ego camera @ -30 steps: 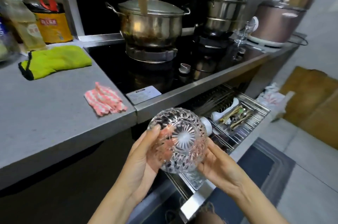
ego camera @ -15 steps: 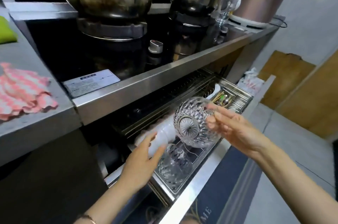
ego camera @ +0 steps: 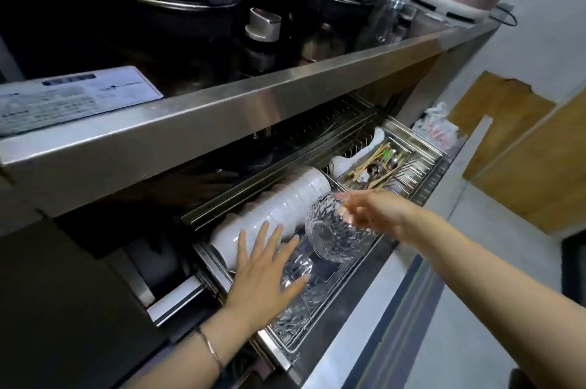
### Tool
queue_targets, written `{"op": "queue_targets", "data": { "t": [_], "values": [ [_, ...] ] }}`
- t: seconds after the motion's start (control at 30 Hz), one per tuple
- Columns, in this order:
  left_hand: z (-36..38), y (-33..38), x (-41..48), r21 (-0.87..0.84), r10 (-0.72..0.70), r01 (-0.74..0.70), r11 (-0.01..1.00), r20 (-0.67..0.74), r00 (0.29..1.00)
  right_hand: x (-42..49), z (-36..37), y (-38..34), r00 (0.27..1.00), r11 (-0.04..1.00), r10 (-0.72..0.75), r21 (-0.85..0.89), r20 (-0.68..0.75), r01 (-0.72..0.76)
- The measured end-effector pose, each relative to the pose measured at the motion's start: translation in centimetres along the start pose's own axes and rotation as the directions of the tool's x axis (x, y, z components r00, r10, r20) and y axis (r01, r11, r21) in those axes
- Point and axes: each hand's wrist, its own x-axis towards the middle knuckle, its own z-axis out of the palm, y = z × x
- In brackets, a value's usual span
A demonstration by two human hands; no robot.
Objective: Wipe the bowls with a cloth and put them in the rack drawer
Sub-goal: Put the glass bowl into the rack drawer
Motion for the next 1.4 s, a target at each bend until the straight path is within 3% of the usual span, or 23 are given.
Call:
{"op": "queue_targets", "data": {
  "t": [0.2,0.3,0.5,1.07,1.4],
  "values": [
    [0.5,0.2,0.0,0.024,-0.036,0.037,0.999,-0.04,0.999,2.9,0.9,0.4,0.989,0.988,0.118,-0.11,0.088,-0.108],
    [0.4,0.2,-0.4,0.019,-0.077,0.076,0.997,0.049,0.996,3.9,1.6,0.3,0.984,0.976,0.148,-0.173,0.1,-0.129],
    [1.1,0.2,-0.5,0.008,-0.083,0.084,0.996,-0.016,0.996,5.7,2.3,0.9,0.941,0.944,0.255,-0.269,0.221,-0.193],
    [0.6,0.3,-0.7,-0.013,-0.089,0.089,0.996,-0.064,0.994,7.1,4.6,2.3,0.932,0.903,0.298,-0.376,0.206,-0.206],
    [0.2,0.5,-0.8,-0.012,-0.115,0.115,0.993,-0.001,0.993,6.7,4.7,2.8,0.914,0.87,0.332,-0.45,0.233,-0.201]
  ]
}}
